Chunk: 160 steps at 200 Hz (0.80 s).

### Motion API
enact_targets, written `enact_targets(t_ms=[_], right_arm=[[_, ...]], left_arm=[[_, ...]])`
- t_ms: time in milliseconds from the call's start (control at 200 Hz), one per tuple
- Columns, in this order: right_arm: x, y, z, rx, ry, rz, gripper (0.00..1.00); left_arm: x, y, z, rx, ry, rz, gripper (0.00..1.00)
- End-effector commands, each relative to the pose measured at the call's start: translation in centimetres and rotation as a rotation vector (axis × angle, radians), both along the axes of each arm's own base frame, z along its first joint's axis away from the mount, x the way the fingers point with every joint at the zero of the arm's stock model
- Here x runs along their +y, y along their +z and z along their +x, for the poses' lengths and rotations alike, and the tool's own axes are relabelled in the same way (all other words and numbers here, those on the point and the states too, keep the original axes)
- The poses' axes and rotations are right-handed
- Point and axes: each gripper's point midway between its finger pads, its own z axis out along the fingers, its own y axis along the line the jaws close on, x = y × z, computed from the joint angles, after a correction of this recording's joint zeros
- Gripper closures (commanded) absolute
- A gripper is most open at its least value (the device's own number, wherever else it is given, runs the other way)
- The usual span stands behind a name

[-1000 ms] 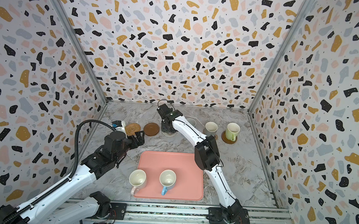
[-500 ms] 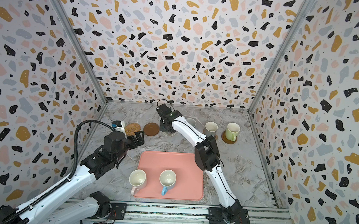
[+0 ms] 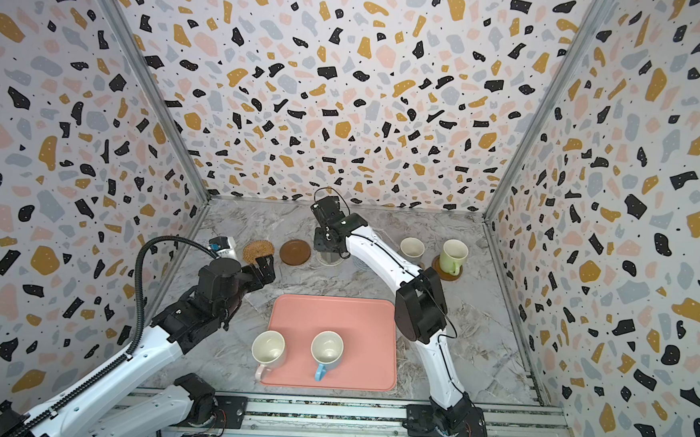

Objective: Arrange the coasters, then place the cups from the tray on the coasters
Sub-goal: 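Lift the right gripper off the grey mug while the left gripper moves over the tray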

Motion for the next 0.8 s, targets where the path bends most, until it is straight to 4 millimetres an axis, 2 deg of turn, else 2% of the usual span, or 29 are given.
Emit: enact_targets(t_ms=[0,290,796], right_arm=[[-0.1,1.2,-0.5,-0.009,-0.006,0.033,0.65],[-0.3,0.1,-0.4,-0.019,-0.013,0.062,0.65],[0.8,-0.8,-0.3,0.001,0.016,0.099,0.65]], left_arm=[[0.5,1.9,0.1,-0.056,0.012,0.006,0.01],[0.3,3.0,-0.6,-0.130,-0.019,-0.040,0.01],[0.4,2.6,-0.8,-0.114,-0.020,-0.028,0.01]])
